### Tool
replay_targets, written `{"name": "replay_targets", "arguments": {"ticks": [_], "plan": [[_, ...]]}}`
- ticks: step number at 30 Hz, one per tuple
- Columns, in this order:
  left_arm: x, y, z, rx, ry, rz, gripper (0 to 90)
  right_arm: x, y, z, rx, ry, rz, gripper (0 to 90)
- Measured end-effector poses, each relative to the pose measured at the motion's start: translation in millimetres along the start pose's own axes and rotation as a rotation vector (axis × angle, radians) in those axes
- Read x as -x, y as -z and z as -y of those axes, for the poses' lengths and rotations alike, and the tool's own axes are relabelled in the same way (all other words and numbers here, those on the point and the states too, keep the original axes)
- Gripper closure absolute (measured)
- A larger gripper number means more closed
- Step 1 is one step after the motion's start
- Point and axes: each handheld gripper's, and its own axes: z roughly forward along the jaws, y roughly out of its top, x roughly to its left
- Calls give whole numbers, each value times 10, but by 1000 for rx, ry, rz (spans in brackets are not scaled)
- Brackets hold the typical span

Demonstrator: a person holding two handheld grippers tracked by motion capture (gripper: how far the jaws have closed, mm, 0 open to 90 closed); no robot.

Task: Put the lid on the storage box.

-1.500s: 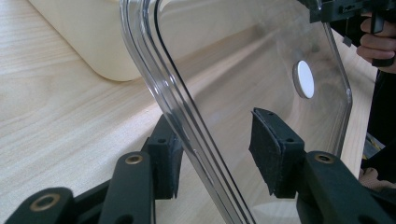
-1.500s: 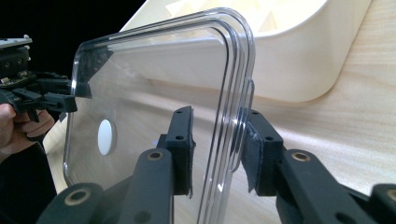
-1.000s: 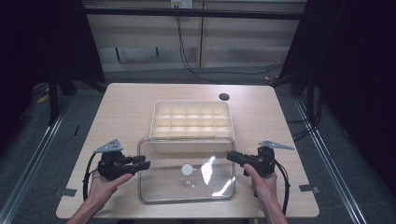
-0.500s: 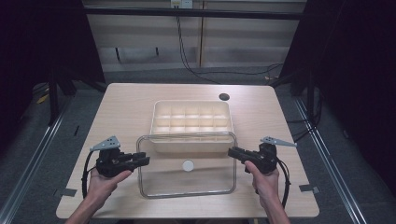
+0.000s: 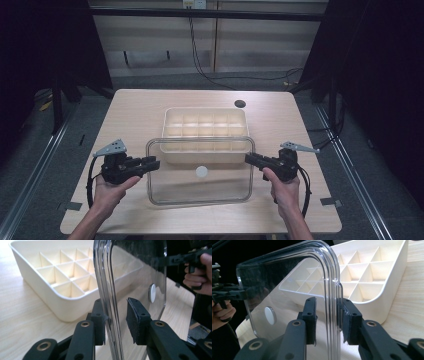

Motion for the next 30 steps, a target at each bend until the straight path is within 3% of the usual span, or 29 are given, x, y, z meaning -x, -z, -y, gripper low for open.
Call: {"name": "replay_targets", "arguments": {"ticks": [2,15,20,30], "plan": [[12,0,-39,1,-13,-4,691,-9,12,-20,4,9,6,678],[-33,-41,-221,11,-2,-1,692,-39,68,-187,44,21,10,676],[-44,-29,-300,20,-7,-3,690,-24,40,-281,21,3,9,670],[-112,-12,-387,31,-8,-29,681,-80,4,-421,71,21,8,677]]}}
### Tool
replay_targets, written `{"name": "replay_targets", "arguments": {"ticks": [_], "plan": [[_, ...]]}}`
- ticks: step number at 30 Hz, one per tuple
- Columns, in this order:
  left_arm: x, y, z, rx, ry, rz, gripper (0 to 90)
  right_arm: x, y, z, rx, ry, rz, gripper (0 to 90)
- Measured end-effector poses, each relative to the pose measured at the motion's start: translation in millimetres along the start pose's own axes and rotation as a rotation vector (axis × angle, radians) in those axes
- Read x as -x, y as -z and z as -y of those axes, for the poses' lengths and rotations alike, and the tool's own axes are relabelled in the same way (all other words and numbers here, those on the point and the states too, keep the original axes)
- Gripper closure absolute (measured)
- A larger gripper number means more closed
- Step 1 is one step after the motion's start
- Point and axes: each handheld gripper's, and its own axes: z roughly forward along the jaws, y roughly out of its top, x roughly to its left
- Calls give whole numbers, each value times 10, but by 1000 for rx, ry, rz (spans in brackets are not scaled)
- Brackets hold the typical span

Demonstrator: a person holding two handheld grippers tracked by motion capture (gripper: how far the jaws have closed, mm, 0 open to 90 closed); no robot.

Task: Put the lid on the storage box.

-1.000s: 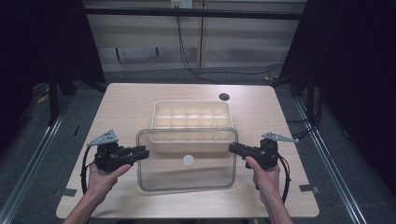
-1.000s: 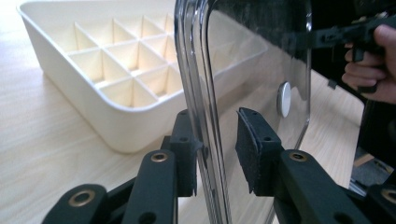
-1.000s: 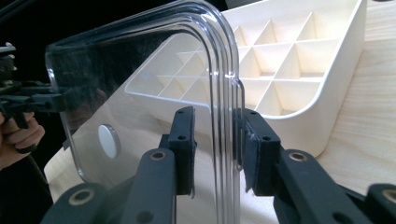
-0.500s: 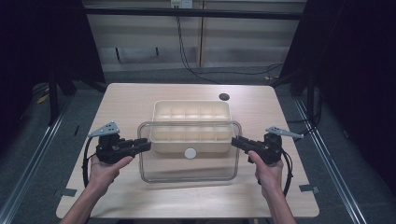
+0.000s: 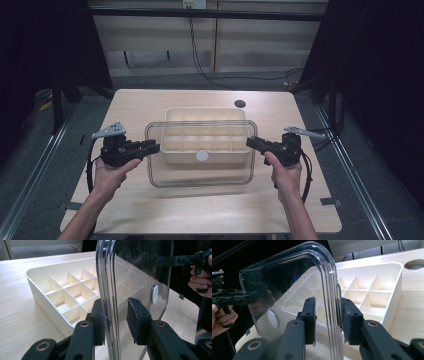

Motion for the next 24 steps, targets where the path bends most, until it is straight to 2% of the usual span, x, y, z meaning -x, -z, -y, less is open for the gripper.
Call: {"name": "replay_targets", "arguments": {"ticks": [7,11,16,24], "plan": [[-9,3,-111,15,-7,-1,680,-6,-15,-91,18,9,-1,679],[-4,5,-195,32,-9,-3,678,-3,-2,-164,50,2,-12,680],[56,28,-317,49,-38,1,677,2,22,-260,59,3,-9,682],[27,-28,-447,52,-41,-13,670,10,25,-396,61,14,3,681]]}}
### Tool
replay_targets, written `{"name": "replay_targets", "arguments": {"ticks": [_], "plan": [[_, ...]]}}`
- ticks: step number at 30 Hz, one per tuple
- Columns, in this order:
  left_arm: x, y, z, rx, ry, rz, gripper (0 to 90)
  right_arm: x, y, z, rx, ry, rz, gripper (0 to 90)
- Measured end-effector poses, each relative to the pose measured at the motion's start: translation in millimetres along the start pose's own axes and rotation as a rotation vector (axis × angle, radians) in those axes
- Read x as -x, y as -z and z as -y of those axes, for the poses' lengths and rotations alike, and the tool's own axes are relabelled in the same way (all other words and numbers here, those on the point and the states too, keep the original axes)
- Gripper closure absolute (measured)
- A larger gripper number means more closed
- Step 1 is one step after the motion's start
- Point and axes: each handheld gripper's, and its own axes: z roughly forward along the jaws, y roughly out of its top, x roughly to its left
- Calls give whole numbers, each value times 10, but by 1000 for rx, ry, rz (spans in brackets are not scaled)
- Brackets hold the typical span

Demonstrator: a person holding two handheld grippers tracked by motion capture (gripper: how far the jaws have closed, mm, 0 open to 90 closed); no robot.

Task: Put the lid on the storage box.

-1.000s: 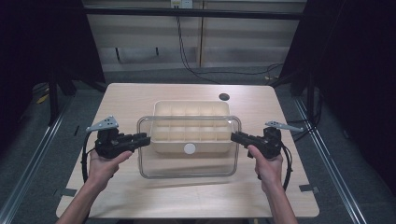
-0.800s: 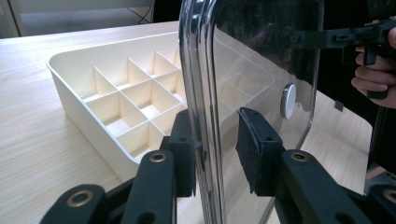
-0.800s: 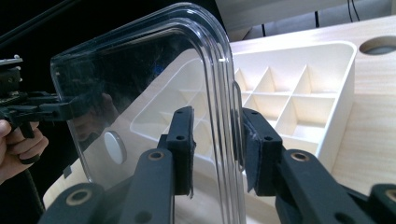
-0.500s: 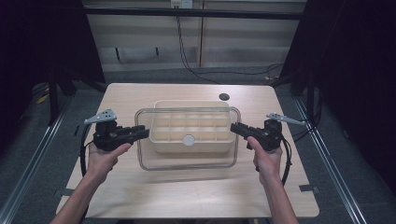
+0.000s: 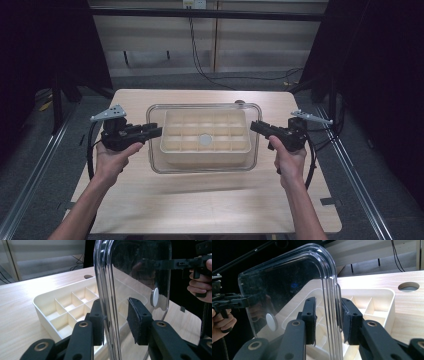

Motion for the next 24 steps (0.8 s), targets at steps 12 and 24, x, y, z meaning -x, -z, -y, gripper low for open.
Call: {"name": "replay_targets", "arguments": {"ticks": [12,24], "plan": [[-111,-110,-173,6,-3,-28,654,32,-80,-215,28,13,21,680],[-296,-240,-175,-10,26,-50,645,146,-275,-265,23,-2,24,680]]}}
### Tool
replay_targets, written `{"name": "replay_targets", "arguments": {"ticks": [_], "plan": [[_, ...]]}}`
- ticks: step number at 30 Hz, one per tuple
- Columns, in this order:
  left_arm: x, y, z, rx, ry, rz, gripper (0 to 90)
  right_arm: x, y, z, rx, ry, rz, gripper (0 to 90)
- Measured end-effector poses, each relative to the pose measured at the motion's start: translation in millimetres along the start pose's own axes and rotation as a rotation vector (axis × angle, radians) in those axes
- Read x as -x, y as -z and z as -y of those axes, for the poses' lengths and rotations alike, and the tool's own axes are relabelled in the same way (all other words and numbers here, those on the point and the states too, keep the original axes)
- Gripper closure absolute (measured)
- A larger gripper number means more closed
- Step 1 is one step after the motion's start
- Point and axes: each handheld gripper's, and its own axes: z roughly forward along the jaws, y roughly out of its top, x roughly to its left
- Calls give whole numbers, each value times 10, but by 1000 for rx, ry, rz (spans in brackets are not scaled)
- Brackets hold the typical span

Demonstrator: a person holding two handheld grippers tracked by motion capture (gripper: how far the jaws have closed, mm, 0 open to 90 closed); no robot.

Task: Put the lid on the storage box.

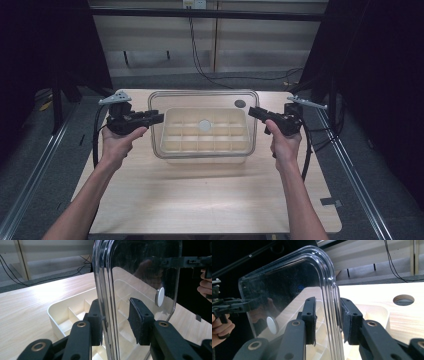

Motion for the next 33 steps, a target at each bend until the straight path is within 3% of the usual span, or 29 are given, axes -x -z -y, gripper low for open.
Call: {"name": "replay_targets", "arguments": {"ticks": [6,21,33], "plan": [[-44,-75,-7,6,13,-12,643,62,-78,-39,-7,9,9,680],[-168,-235,3,-20,27,-45,614,213,-211,-12,-26,-30,7,694],[-292,-337,-4,-8,72,-23,604,317,-327,-39,-37,-46,13,697]]}}
